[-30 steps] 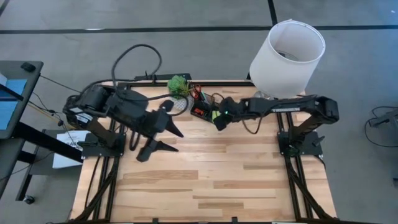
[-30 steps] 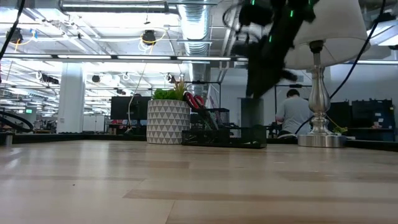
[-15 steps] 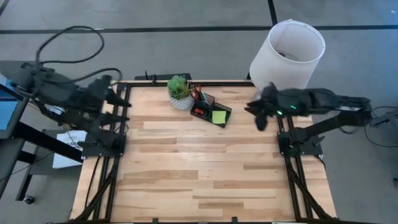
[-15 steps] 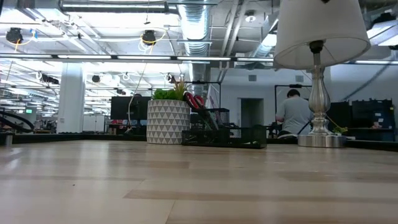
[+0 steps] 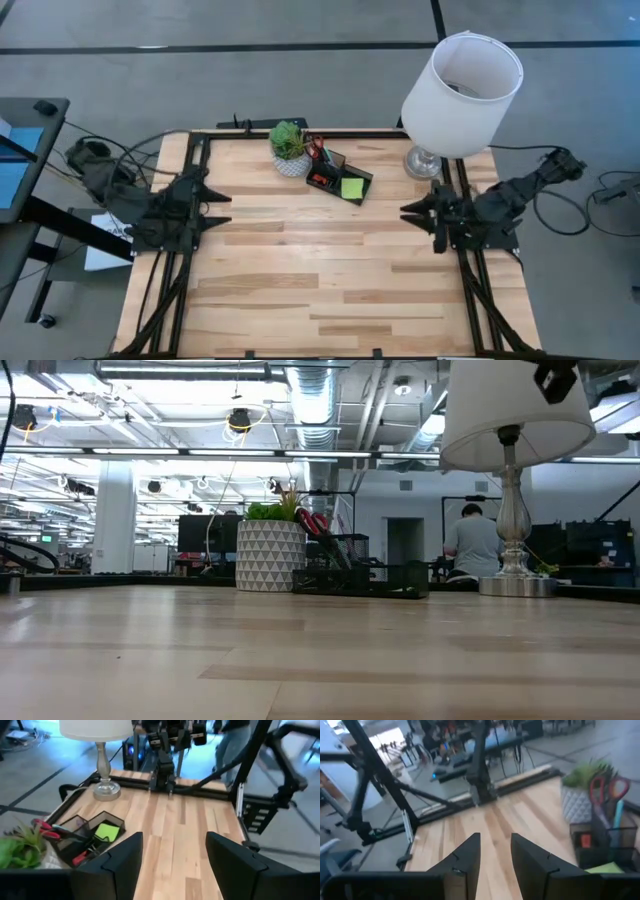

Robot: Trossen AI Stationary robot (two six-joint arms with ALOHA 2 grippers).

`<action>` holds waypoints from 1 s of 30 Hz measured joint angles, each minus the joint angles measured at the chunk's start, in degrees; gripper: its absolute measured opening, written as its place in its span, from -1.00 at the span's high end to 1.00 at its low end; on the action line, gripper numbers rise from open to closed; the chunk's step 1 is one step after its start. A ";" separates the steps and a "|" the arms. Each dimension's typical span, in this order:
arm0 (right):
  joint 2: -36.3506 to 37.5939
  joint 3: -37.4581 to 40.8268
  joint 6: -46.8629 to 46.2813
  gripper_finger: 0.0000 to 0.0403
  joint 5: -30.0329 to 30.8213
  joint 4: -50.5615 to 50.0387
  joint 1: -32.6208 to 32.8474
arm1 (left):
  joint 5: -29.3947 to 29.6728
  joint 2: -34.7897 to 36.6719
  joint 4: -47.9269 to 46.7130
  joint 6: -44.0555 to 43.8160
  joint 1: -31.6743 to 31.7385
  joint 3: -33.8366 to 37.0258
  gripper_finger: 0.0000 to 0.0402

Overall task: Pick and place office supplies into organizer
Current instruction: Return to Home Position

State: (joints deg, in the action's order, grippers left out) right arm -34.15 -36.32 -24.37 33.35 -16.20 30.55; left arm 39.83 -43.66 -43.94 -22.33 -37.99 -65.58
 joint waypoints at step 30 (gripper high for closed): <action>34.07 26.76 3.38 0.49 -4.68 -3.68 3.12 | -3.24 37.04 73.09 20.51 -1.41 64.85 -0.05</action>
State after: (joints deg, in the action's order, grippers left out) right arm -0.08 -9.56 -20.99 28.67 -19.88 33.67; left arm 36.59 -6.61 29.15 -1.82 -39.40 -0.73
